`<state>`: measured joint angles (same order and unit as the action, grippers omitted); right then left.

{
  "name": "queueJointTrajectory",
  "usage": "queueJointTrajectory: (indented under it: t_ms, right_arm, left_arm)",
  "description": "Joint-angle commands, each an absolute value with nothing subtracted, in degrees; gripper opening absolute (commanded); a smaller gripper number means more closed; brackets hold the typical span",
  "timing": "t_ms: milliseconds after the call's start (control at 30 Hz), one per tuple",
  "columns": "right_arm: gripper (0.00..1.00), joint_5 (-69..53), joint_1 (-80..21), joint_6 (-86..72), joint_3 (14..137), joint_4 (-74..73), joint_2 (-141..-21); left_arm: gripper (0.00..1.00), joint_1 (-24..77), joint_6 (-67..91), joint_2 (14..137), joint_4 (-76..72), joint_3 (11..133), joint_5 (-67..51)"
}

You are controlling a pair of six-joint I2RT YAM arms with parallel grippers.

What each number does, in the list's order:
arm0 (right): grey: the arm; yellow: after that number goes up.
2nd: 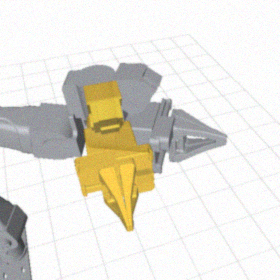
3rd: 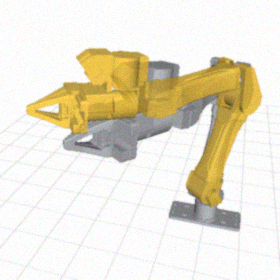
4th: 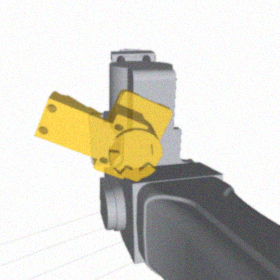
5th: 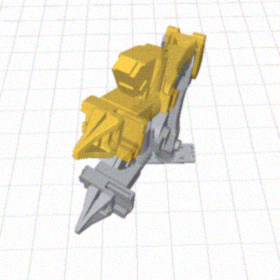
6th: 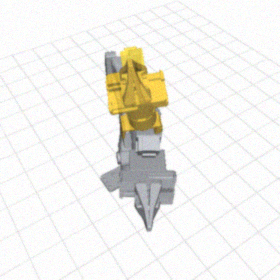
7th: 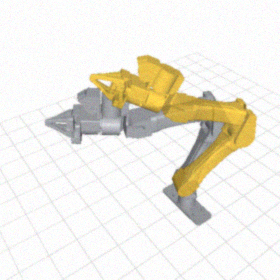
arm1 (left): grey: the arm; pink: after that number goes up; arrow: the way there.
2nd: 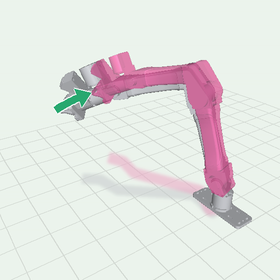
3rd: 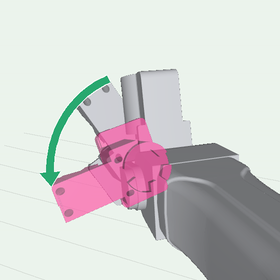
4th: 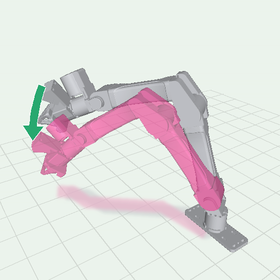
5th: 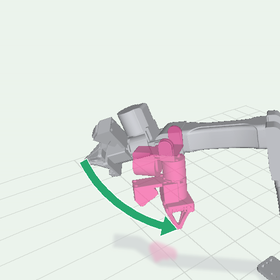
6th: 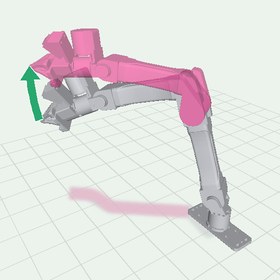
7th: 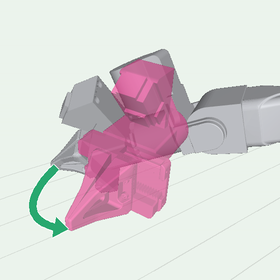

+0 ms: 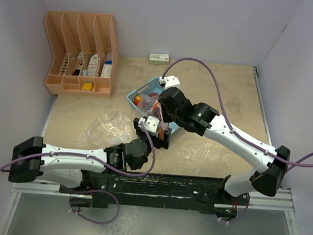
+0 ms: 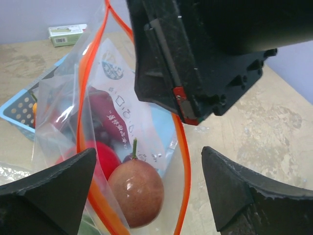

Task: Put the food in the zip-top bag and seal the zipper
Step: Place the fake fruit in the zipper food storage bag.

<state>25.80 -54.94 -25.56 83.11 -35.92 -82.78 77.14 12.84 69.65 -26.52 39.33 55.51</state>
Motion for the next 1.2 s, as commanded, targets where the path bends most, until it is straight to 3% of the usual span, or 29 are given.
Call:
queueJointTrajectory:
  t_ms: [0, 100, 267, 433, 833, 1000, 1167]
  right_arm:
    - [0.00, 25.7, -55.1, -26.8, 84.9, -37.1, -81.7]
    - [0.00, 25.8, -55.0, -28.2, 87.8, -38.8, -83.0]
    - [0.00, 26.8, -55.0, -27.5, 95.2, -41.6, -88.3]
    - [0.00, 26.5, -54.4, -29.1, 102.9, -44.0, -93.6]
    - [0.00, 20.6, -50.6, -31.1, 134.0, -52.8, -109.0]
    - [0.00, 16.8, -50.3, -33.2, 134.3, -50.2, -108.8]
    - [0.00, 14.7, -50.3, -34.3, 130.1, -45.5, -105.7]
  left_arm:
    - [0.93, 76.9, 9.1, 66.2, -29.0, 41.6, 50.0]
    - [0.99, 76.9, 8.1, 61.6, -21.9, 42.9, 42.8]
    - [0.99, 76.9, 10.1, 50.3, -4.6, 44.4, 36.9]
    - [0.99, 77.0, 12.8, 42.2, 2.6, 40.9, 36.4]
    - [1.00, 77.1, 12.8, 46.7, -0.2, 40.4, 33.8]
    - [0.99, 78.1, 14.0, 46.5, -3.5, 37.2, 41.6]
    - [0.99, 78.6, 5.7, 50.0, -20.4, 30.9, 50.9]
